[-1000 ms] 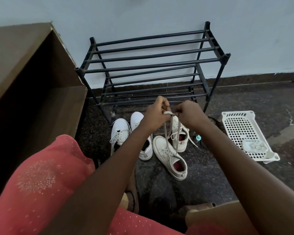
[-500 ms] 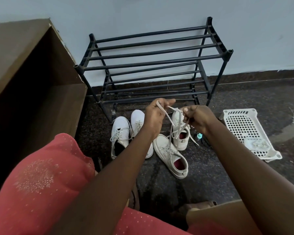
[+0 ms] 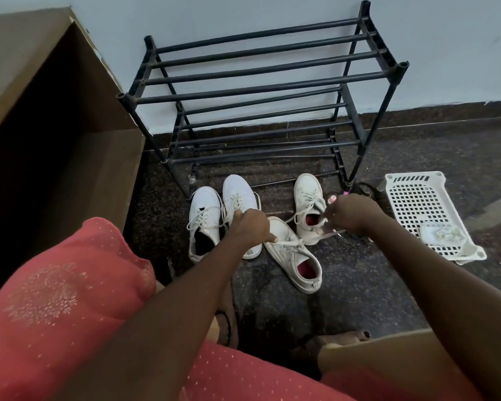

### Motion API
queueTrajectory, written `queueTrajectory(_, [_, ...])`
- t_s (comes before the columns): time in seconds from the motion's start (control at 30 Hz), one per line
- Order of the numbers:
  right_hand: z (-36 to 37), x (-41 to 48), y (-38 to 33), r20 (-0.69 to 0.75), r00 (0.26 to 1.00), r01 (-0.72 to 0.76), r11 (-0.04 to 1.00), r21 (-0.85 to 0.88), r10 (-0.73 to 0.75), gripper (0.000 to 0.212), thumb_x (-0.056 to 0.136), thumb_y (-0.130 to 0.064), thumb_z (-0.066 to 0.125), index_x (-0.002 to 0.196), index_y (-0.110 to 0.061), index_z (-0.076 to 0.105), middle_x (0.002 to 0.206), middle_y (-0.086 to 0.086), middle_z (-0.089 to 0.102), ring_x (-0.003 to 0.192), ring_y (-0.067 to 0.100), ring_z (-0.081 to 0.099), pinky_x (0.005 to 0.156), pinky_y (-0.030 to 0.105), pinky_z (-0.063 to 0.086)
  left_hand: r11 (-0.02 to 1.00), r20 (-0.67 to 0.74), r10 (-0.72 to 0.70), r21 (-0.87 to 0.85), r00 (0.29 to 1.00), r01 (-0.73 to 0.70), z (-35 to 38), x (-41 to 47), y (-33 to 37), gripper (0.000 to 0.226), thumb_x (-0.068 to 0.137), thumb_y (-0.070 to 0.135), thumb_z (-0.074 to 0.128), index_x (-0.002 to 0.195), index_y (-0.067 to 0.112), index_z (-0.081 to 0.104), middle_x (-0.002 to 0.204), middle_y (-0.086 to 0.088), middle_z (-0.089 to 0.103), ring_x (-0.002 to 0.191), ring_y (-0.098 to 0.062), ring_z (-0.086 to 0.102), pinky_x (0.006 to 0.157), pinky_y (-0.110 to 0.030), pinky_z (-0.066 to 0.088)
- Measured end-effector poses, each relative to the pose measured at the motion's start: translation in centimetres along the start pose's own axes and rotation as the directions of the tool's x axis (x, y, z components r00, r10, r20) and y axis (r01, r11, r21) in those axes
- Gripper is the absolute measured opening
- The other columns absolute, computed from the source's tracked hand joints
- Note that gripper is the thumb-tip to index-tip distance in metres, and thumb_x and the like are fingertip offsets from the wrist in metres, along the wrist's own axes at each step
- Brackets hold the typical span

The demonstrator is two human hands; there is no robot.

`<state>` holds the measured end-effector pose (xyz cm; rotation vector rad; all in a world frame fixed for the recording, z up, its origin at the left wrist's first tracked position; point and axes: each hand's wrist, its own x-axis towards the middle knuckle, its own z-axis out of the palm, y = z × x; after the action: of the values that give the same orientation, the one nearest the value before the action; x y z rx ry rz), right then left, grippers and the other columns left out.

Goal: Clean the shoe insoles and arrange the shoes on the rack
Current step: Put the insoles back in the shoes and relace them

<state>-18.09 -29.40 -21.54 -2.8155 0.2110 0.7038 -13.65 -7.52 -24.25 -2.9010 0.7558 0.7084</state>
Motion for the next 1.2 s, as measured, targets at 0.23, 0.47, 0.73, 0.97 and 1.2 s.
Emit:
queueTrajectory(0.23, [1.7, -0.7, 3.2, -0.051, 0.992, -0.126, 0.914, -0.386, 0.115, 0.029, 0.087, -0.025, 0.053, 0.113, -0.018, 0.064, 0.115, 0.007, 0.066, 0.108, 0.027, 0.062, 0.084, 0.033, 0.05, 0.976, 0.005, -0.1, 0.193, 0.995, 0.097, 3.1, -0.8, -2.5, 0.017, 0.089, 0.031, 0.056, 0.093, 0.017, 0.063, 0.102, -0.001, 0.065, 0.099, -0.021, 0.06, 0.093, -0.036, 0.032])
queueTrajectory(0.47, [5.6, 0.1, 4.7, -0.067, 0.949, -0.314, 0.933, -0.174, 0.307, 0.038, 0.092, -0.014, 0.048, 0.129, -0.014, 0.052, 0.144, 0.008, 0.04, 0.127, 0.031, 0.045, 0.092, 0.04, 0.045, 0.952, 0.055, -0.246, 0.203, 0.968, 0.231, 7.6, -0.8, -4.1, 0.016, 0.09, 0.017, 0.052, 0.101, 0.02, 0.064, 0.107, 0.001, 0.065, 0.105, -0.021, 0.06, 0.1, -0.039, 0.03])
queueTrajectory(0.73, [11.0, 1.3, 2.6, 0.106, 0.946, -0.318, 0.939, 0.135, 0.305, 0.031, 0.086, -0.044, 0.06, 0.108, -0.024, 0.065, 0.113, 0.009, 0.065, 0.105, 0.027, 0.061, 0.081, 0.033, 0.047, 0.959, 0.1, -0.284, 0.017, 0.953, 0.284, 12.4, 0.6, -2.3, 0.036, 0.089, 0.036, 0.055, 0.119, 0.015, 0.057, 0.126, -0.005, 0.055, 0.123, -0.026, 0.046, 0.102, -0.04, 0.034])
queueTrajectory(0.97, [14.8, 2.7, -0.5, 0.158, 0.933, -0.356, 0.892, 0.278, 0.323, 0.028, 0.087, -0.03, 0.058, 0.11, -0.016, 0.064, 0.116, 0.012, 0.062, 0.108, 0.031, 0.059, 0.085, 0.038, 0.048, 0.838, 0.19, -0.101, -0.513, 0.977, 0.186, 13.5, 3.1, 4.3, 0.041, 0.093, 0.034, 0.053, 0.125, 0.01, 0.057, 0.122, -0.015, 0.061, 0.116, -0.031, 0.054, 0.095, -0.036, 0.043])
queueTrajectory(1.2, [16.7, 2.2, -1.7, 0.237, 0.959, -0.244, 0.878, 0.412, 0.155, 0.03, 0.084, -0.034, 0.067, 0.102, -0.009, 0.068, 0.101, 0.012, 0.069, 0.097, 0.028, 0.063, 0.065, 0.024, 0.041, 0.707, 0.107, -0.211, -0.67, 0.972, 0.227, 14.8, 2.7, 3.9, 0.035, 0.086, 0.024, 0.066, 0.12, 0.013, 0.065, 0.119, -0.011, 0.066, 0.109, -0.025, 0.061, 0.091, -0.032, 0.047])
